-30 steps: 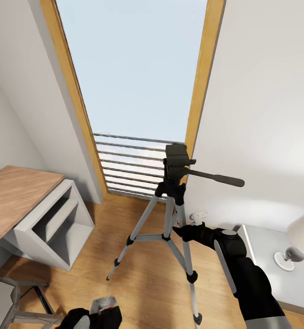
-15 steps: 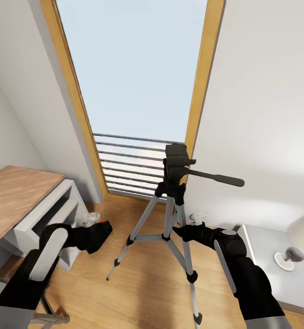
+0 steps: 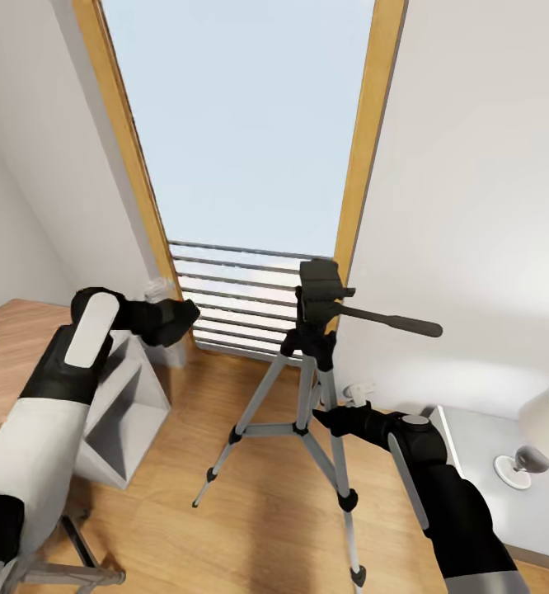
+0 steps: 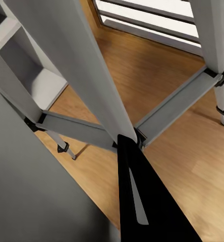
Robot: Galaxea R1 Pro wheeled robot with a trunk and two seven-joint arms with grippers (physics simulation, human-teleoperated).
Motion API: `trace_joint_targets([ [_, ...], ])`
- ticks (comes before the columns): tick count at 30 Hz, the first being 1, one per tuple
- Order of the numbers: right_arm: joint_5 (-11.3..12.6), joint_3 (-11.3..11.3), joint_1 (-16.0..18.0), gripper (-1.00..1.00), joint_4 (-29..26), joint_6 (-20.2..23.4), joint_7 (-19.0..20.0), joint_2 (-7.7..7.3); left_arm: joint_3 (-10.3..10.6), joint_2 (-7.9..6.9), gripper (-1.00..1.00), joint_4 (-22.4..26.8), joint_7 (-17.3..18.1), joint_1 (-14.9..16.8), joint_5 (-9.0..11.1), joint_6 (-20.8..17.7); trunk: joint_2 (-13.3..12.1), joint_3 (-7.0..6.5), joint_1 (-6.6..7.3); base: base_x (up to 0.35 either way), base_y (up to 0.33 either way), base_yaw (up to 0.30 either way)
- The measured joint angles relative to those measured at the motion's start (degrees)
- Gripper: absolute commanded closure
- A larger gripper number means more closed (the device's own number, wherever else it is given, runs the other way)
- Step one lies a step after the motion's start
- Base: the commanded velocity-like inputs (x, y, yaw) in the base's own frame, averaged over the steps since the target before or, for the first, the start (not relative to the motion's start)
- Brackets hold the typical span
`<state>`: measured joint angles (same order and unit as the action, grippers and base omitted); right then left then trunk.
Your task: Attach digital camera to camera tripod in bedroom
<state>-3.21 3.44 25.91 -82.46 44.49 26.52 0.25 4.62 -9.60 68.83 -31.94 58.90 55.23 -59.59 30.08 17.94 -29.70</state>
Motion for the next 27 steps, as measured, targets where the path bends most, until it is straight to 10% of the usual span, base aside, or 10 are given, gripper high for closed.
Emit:
trace_joint_targets([
  [4, -0.1, 0.0, 0.0, 1.0, -0.3, 0.4, 0.0, 0.04, 0.0, 1.21, 1.0, -9.4, 0.0, 10.1, 2.0, 0.0, 0.0, 0.0, -0.02, 0.0, 0.0, 0.0],
  [5, -0.1, 0.0, 0.0, 1.0, -0.4, 0.5, 0.0, 0.1, -0.1, 4.09, 1.0, -18.6, -0.1, 17.6, 3.6, -0.3, 0.0, 0.02, -0.02, 0.0, 0.0, 0.0],
  [7, -0.1, 0.0, 0.0, 1.0, -0.2, 0.4, 0.0, 0.09, -0.1, 6.75, 1.0, -15.7, -0.1, 22.9, 6.2, 0.2, 0.0, 0.0, 0.01, 0.0, 0.0, 0.0],
  [16, 0.2, -0.1, 0.0, 1.0, -0.4, 0.5, 0.1, -0.25, 0.1, 16.37, 1.0, -21.3, -0.1, 33.5, 7.8, 0.0, 0.0, 0.01, 0.0, 0.0, 0.0, 0.0],
  [27, 0.2, 0.0, 0.0, 1.0, -0.5, 0.6, 0.1, -0.31, 0.0, 18.28, 1.0, -31.4, 0.2, 43.0, 8.0, 0.1, 0.0, 0.02, -0.01, 0.0, 0.0, 0.0],
])
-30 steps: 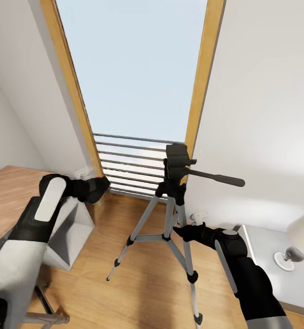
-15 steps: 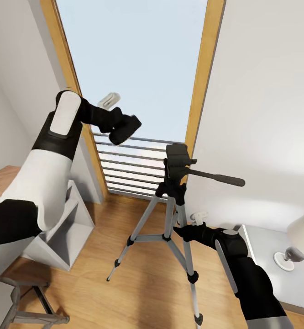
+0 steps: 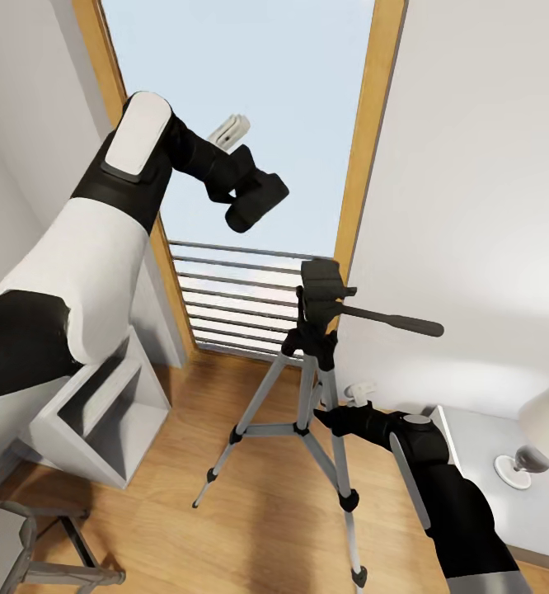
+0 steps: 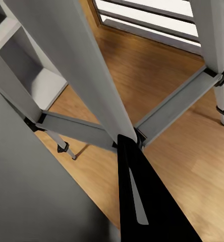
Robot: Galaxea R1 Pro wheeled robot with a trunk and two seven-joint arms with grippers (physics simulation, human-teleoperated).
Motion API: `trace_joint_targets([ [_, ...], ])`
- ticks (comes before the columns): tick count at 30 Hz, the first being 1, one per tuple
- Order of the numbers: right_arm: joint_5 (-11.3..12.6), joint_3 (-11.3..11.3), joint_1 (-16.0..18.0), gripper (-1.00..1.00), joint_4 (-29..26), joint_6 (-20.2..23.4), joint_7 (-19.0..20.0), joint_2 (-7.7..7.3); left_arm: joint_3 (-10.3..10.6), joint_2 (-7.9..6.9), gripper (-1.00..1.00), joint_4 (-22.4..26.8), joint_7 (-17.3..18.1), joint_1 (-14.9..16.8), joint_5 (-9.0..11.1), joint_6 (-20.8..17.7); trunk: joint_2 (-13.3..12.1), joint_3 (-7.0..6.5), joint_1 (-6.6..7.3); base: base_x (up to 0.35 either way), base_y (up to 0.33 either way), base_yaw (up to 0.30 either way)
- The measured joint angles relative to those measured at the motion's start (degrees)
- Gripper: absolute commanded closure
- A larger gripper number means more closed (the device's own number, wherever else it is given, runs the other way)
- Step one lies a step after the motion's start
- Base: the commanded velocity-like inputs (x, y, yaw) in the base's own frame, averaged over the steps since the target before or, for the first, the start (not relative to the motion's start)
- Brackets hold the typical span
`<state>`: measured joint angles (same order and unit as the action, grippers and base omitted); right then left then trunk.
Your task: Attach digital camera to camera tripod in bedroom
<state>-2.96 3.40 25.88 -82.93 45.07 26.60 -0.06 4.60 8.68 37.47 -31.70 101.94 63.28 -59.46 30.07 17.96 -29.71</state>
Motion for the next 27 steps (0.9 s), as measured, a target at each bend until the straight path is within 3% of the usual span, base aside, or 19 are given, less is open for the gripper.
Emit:
trace_joint_targets([
  [11, 0.0, 0.0, 0.0, 1.0, 0.0, 0.0, 0.0, 0.0, -0.1, 1.03, 1.0, -4.1, 0.2, 2.1, 0.2, 0.0, 0.0, 0.0, 0.0, 0.0, 0.0, 0.0],
  [14, 0.0, 0.0, 0.0, 1.0, 0.0, -0.1, 0.0, 0.0, 0.0, 1.32, 1.0, -4.2, 0.2, 2.2, 1.2, -0.1, 0.0, 0.0, 0.0, 0.0, 0.0, 0.0],
  [19, 0.0, 0.0, 0.0, 1.0, 0.0, -0.1, 0.0, 0.0, 0.2, 1.32, 1.0, -3.9, 0.2, 2.2, 6.7, -0.3, 0.0, 0.0, 0.0, 0.0, 0.0, 0.0],
  [20, 0.0, 0.0, 0.0, 1.0, 0.0, -0.1, 0.0, 0.0, 0.3, 1.32, 1.0, -3.9, 0.2, 2.2, 9.1, -0.3, 0.0, 0.0, 0.0, 0.0, 0.0, 0.0],
  [22, 0.0, 0.0, 0.0, 1.0, 0.0, -0.1, 0.0, 0.0, 0.4, 1.32, 1.0, -3.9, 0.2, 2.2, 10.8, -0.5, 0.0, 0.0, 0.0, 0.0, 0.0, 0.0],
  [23, 0.0, 0.0, 0.0, 1.0, 0.0, -0.1, 0.0, 0.0, 0.7, 1.32, 1.0, -3.9, 0.1, 2.2, 12.6, -0.4, 0.0, 0.0, 0.0, 0.0, 0.0, 0.0],
  [24, 0.0, -0.1, 0.0, 1.0, 0.0, 0.0, 0.0, 0.0, 2.3, 1.32, 1.0, -3.8, 0.1, 2.2, 14.5, -0.4, 0.0, 0.0, 0.0, 0.0, 0.0, 0.0],
  [27, 0.0, -0.1, 0.0, 1.0, 0.0, 0.0, 0.0, 0.0, 5.0, 1.32, 1.0, -3.7, 0.1, 2.3, 14.8, -0.5, 0.0, 0.0, 0.0, 0.0, 0.0, 0.0],
])
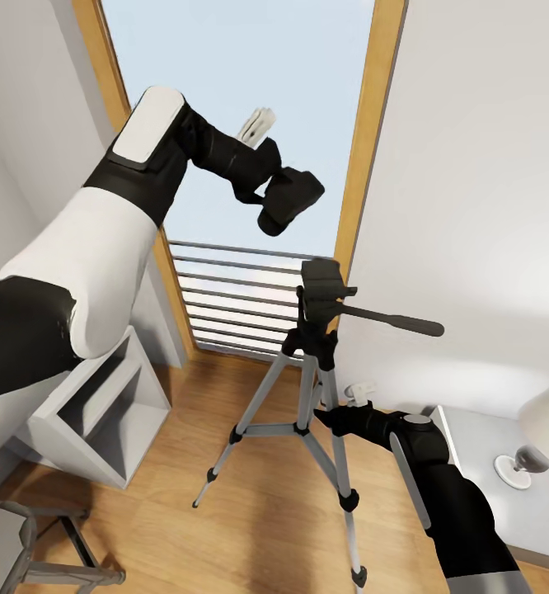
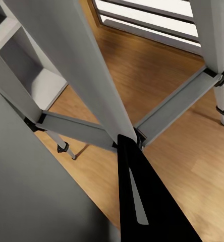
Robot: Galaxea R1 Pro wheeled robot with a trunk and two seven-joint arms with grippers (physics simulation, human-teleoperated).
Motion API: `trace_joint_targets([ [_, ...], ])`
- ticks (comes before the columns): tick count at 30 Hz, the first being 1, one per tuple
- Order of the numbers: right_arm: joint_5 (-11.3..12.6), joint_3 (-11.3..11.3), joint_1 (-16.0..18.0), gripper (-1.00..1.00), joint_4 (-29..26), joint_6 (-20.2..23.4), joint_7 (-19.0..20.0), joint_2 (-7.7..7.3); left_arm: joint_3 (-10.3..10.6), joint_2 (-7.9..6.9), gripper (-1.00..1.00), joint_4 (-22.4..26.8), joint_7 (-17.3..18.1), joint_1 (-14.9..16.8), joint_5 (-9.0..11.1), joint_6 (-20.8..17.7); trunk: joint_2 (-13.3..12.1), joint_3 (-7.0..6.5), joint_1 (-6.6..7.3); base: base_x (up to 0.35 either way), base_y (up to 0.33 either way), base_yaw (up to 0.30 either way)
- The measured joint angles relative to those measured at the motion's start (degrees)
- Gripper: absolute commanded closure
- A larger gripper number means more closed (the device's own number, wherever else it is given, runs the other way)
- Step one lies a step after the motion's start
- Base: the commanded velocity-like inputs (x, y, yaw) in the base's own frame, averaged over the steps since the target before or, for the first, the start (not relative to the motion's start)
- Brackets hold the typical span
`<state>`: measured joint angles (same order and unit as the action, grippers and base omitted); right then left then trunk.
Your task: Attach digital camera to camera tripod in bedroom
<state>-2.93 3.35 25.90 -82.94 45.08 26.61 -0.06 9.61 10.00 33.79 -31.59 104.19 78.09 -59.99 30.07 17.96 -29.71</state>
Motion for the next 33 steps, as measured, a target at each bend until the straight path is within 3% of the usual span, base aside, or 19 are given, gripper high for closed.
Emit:
trace_joint_targets([
  [1, 0.0, 0.0, 0.0, 1.0, 0.0, 0.0, 0.0, 0.0, 2.2, 0.0, 1.0, 0.3, 0.0, 0.0, 0.3, 0.0, 0.0, 0.0, 0.0, 0.0, 0.0, 0.0],
  [4, 0.0, 0.0, 0.0, 1.0, 0.0, -0.1, 0.0, 0.0, 6.0, 0.0, 1.0, 1.1, 0.1, 0.0, 0.5, 0.0, 0.0, 0.0, 0.0, 0.0, 0.0, 0.0],
  [5, 0.0, 0.0, 0.0, 1.0, 0.1, -0.1, 0.0, 0.0, 8.4, 0.0, 1.0, 1.9, 0.1, 0.0, 0.7, 0.0, 0.0, 0.0, 0.0, 0.0, 0.0, 0.0],
  [10, 0.0, 0.0, 0.0, 1.0, 0.0, -0.1, 0.0, 0.0, 14.6, 0.0, 1.0, 4.0, 0.2, 0.0, 0.8, 0.1, 0.0, 0.0, 0.0, 0.0, 0.0, 0.0],
  [16, 0.0, 0.0, 0.0, 1.0, 0.0, -0.1, 0.0, 0.0, 16.4, 0.0, 1.0, 4.5, 0.3, 0.0, 0.8, 0.2, 0.0, 0.0, 0.0, 0.0, 0.0, 0.0],
  [28, 0.0, 0.0, 0.0, 1.0, 0.0, -0.1, 0.0, 0.0, 17.2, 0.0, 1.0, 4.7, -0.4, 0.0, 0.1, 0.8, 0.0, 0.0, 0.0, 0.0, 0.0, 0.0],
  [33, 0.0, 0.0, 0.0, 1.0, 0.0, -0.1, 0.0, 0.0, 20.4, 0.0, 1.0, 3.1, -1.3, 0.0, -1.5, 2.8, 0.0, 0.0, 0.0, 0.0, 0.0, 0.0],
])
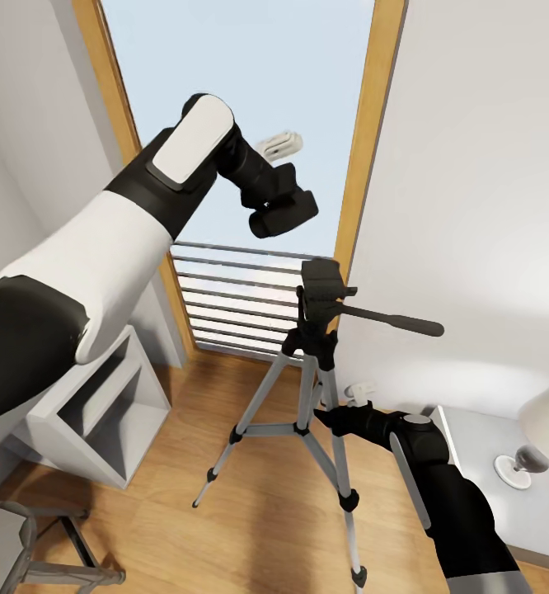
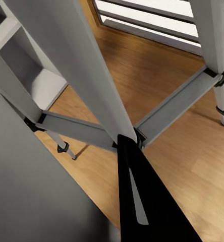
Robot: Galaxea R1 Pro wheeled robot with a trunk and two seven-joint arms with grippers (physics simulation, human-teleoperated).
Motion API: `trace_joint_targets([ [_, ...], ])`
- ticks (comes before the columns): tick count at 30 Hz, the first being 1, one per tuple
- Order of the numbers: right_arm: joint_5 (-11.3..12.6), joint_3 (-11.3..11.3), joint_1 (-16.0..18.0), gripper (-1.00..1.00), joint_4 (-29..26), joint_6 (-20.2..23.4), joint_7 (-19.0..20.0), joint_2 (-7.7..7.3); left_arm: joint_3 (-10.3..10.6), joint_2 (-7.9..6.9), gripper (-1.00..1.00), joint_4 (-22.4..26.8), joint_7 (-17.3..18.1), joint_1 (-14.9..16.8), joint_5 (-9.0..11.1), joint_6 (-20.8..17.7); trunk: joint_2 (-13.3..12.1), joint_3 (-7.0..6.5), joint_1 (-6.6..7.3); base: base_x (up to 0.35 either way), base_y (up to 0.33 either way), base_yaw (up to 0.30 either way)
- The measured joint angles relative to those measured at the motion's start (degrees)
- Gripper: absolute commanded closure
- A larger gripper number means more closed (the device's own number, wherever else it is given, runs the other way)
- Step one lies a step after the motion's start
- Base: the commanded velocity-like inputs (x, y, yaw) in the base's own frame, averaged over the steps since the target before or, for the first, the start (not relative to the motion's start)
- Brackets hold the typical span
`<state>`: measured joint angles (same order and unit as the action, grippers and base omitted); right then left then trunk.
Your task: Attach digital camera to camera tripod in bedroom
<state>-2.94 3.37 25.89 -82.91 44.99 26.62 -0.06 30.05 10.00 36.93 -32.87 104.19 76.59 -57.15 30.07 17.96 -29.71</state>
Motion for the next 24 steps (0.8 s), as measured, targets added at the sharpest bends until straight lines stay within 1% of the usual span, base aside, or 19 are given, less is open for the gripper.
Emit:
trace_joint_targets([
  [1, 0.0, 0.0, 0.0, 1.0, 0.0, 0.0, 0.0, 0.0, 0.3, 0.0, 1.0, -0.3, -0.5, 0.0, -0.3, 0.6, 0.0, 0.0, 0.0, 0.0, 0.0, 0.0],
  [2, 0.0, 0.0, 0.0, 1.0, 0.0, 0.0, 0.0, 0.0, 0.8, 0.0, 1.0, -0.6, -1.6, -0.1, -0.7, 2.1, 0.0, 0.0, 0.0, 0.0, 0.0, 0.0],
  [6, 0.0, 0.0, 0.0, 1.0, 0.0, 0.0, 0.0, 0.02, 1.9, 0.0, 1.0, -0.6, -4.1, -0.1, -1.2, 5.5, 0.0, 0.0, 0.0, 0.0, 0.0, 0.0],
  [7, 0.0, 0.0, 0.0, 1.0, 0.0, 0.0, 0.0, 0.01, 2.9, 0.0, 1.0, -0.4, -5.1, -0.2, -1.4, 6.9, 0.0, 0.0, 0.0, 0.0, 0.0, 0.0],
  [8, 0.0, 0.0, 0.0, 1.0, 0.0, 0.0, 0.0, 0.01, 3.5, 0.0, 1.0, -0.2, -5.4, -0.2, -1.2, 7.5, 0.0, 0.0, 0.0, 0.0, 0.0, 0.0],
  [10, 0.0, 0.0, 0.0, 1.0, 0.0, 0.0, 0.0, 0.01, 4.8, 0.0, 1.0, 0.2, -5.7, -0.2, -1.1, 8.3, 0.0, 0.0, 0.0, 0.0, 0.0, 0.0],
  [11, 0.0, 0.0, 0.0, 1.0, 0.0, 0.0, 0.0, 0.0, 6.0, 0.0, 1.0, 0.7, -5.7, -0.3, -0.9, 8.8, 0.0, 0.0, 0.0, 0.0, 0.0, 0.0],
  [14, 0.0, 0.0, 0.0, 1.0, 0.0, 0.0, 0.0, 0.0, 7.5, 0.0, 1.0, 1.2, -4.4, -0.3, -0.9, 9.3, 0.0, 0.0, 0.0, 0.0, 0.0, 0.0],
  [15, 0.0, 0.0, 0.0, 1.0, 0.0, 0.0, 0.0, 0.0, 7.8, 0.0, 1.0, 1.3, -3.6, -0.4, -0.9, 9.3, 0.0, 0.0, 0.0, 0.0, 0.0, 0.0],
  [16, 0.0, 0.0, 0.0, 1.0, 0.0, 0.0, 0.0, 0.0, 8.3, 0.0, 1.0, 1.5, -1.8, -0.4, -0.8, 9.6, 0.0, 0.0, 0.0, 0.0, 0.0, 0.0],
  [18, 0.0, 0.0, 0.0, 1.0, 0.0, 0.0, 0.0, 0.0, 8.5, -0.16, 1.0, 1.6, 0.3, -0.5, -1.3, 9.5, 0.0, 0.0, 0.0, 0.0, 0.0, 0.0],
  [20, 0.0, 0.0, 0.0, 1.0, 0.0, 0.0, 0.0, 0.0, 8.8, -0.78, 1.0, 1.8, 5.6, -0.8, -1.1, 9.7, 0.0, 0.0, 0.0, 0.0, 0.0, 0.0],
  [21, 0.0, 0.0, 0.0, 1.0, 0.0, 0.0, 0.0, 0.0, 8.9, -0.9, 1.0, 1.8, 7.3, -0.8, -1.3, 9.7, 0.0, 0.0, 0.0, 0.0, 0.0, 0.0],
  [22, 0.0, 0.0, 0.0, 1.0, 0.0, 0.0, 0.0, 0.0, 9.1, -1.05, 1.0, 1.9, 10.9, -0.9, -0.9, 9.9, 0.0, 0.0, 0.0, 0.0, 0.0, 0.0],
  [24, 0.0, 0.0, 0.0, 1.0, 0.0, 0.0, 0.0, 0.0, 9.5, -1.28, 1.0, 1.9, 15.1, -0.9, -1.5, 10.2, 0.0, 0.0, 0.0, 0.0, 0.0, 0.0],
])
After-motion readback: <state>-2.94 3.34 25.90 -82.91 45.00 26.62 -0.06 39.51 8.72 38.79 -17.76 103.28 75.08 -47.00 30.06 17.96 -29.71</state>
